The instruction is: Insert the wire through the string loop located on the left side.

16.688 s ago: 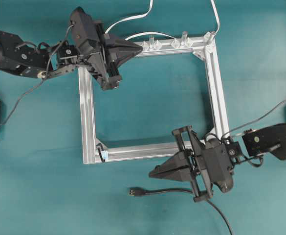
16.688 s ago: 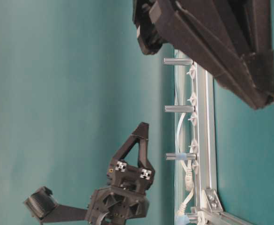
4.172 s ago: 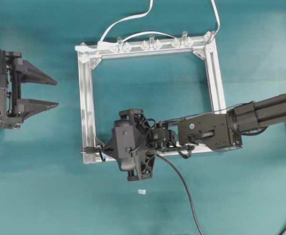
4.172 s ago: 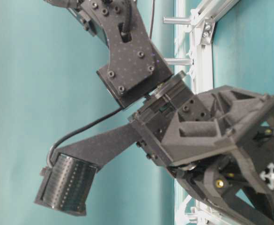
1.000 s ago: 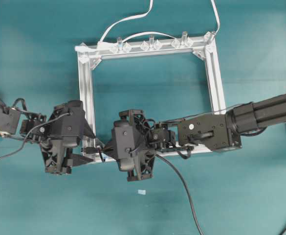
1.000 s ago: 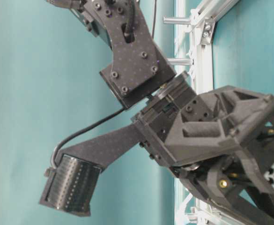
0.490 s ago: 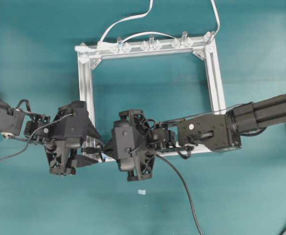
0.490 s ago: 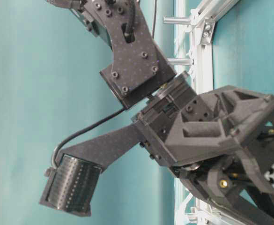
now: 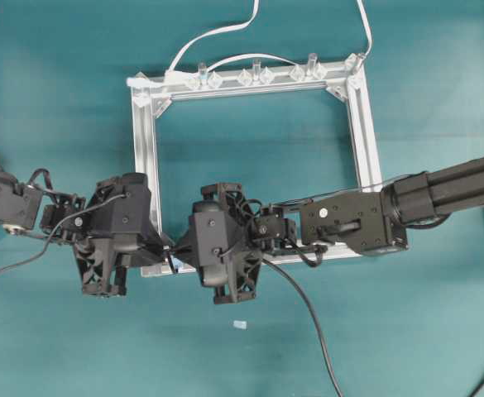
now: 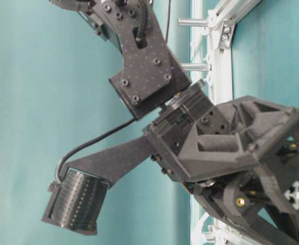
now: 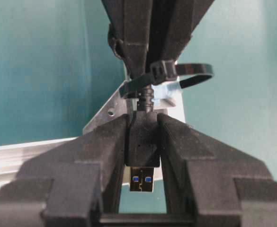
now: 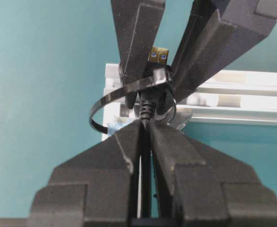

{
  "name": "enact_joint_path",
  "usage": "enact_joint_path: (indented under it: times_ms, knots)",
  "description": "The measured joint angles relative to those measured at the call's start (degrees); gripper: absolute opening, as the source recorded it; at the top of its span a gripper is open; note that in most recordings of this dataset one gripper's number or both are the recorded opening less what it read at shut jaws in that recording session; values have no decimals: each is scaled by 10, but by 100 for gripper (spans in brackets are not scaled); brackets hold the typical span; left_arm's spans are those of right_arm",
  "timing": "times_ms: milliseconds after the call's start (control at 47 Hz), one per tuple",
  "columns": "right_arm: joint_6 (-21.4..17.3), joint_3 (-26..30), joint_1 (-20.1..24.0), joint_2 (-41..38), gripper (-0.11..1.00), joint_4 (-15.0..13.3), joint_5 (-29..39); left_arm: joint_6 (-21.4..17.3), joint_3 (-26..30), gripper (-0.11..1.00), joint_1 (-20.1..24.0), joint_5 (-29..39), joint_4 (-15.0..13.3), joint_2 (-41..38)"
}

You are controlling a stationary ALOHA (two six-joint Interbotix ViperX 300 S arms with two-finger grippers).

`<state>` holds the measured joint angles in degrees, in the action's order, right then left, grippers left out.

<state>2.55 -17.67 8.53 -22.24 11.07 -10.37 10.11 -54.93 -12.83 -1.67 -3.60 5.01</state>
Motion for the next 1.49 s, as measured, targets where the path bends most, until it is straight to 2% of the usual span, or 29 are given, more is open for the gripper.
enact_joint_path:
  times_ms: [170,426,553,617,809,894,1490]
  knots:
    - [4,-2,0,0,10,-3,-7,0,0,21,0,2,0,0]
    - [-1,-25,4,0,10,-55,-13,-1,3,21,1,1,0,0]
    - [-2,-26,8,0,11,-64,-14,0,4,21,-1,1,0,0]
    - [-3,-26,9,0,25,-65,-15,0,4,21,-1,4,0,1]
    - [-3,-29,21,0,80,-66,-14,0,4,21,-1,4,0,1]
    - [-3,-29,23,0,92,-66,-13,0,4,21,-1,5,0,1]
    - [-3,-29,20,0,92,-67,-12,0,-13,21,-2,61,0,43]
